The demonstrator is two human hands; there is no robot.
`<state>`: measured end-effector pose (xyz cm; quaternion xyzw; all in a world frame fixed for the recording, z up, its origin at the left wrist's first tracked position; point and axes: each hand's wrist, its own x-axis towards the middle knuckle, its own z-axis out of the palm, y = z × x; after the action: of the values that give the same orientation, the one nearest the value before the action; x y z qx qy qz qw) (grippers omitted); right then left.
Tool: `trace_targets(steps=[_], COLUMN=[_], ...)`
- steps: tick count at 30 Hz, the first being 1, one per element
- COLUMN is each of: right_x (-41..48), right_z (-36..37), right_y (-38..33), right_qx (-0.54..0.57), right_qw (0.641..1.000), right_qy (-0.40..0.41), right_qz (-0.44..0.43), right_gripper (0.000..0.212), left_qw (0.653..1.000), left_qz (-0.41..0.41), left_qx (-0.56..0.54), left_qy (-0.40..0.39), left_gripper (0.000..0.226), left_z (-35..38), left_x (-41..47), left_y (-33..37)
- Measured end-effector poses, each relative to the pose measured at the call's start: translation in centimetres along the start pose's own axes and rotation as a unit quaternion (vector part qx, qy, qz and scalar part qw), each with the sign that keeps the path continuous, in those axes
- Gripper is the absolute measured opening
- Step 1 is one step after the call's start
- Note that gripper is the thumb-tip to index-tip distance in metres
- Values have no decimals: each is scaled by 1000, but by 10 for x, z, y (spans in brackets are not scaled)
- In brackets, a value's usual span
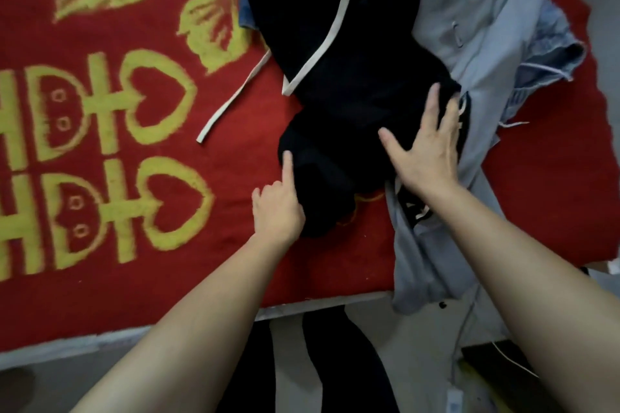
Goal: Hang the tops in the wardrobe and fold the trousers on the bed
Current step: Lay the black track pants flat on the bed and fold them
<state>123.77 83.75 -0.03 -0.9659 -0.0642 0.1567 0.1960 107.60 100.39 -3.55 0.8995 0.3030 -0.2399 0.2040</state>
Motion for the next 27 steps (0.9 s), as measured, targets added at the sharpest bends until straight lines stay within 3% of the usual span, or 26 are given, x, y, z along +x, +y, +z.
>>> trace_targets(steps=[4,8,13,15,17,19,21,25,27], right_x=[8,-38,-109,-128,-139,-140,-127,-81,-59], right_z=[20,68,117,128,132,129,123,106,97], right_y=[-30,-69,-95,-100,-101,-95,-85,-69,-70], right_qx=[78,34,-36,-84,-119,-122,-89,-17,12], right_qw=[994,979,890,847,818,816,847,958,983], right_qy=[-33,-199,-434,-496,-527,-531,-502,-277,-174], right_qz=[70,-34,-133,-170,-197,-191,-147,-72,-50], right_gripper=[75,55,53,54,56,64,67,41,34], left_qw=[998,993,957,955,967,980,984,975,979], left_qz=[5,-82,-268,-269,-229,-171,-131,-109,-87], left_qx=[-55,-41,-19,22,-4,-59,-115,-193,-181], left_qy=[14,70,111,121,110,78,42,-32,-24], left_gripper=[58,42,37,38,43,47,62,93,85], left_z=[-9,-40,-80,-86,-91,-89,-85,-70,-63], left_x=[-8,-5,12,18,26,37,46,52,49], left_y=[-34,-101,-175,-184,-176,-159,-138,-107,-103])
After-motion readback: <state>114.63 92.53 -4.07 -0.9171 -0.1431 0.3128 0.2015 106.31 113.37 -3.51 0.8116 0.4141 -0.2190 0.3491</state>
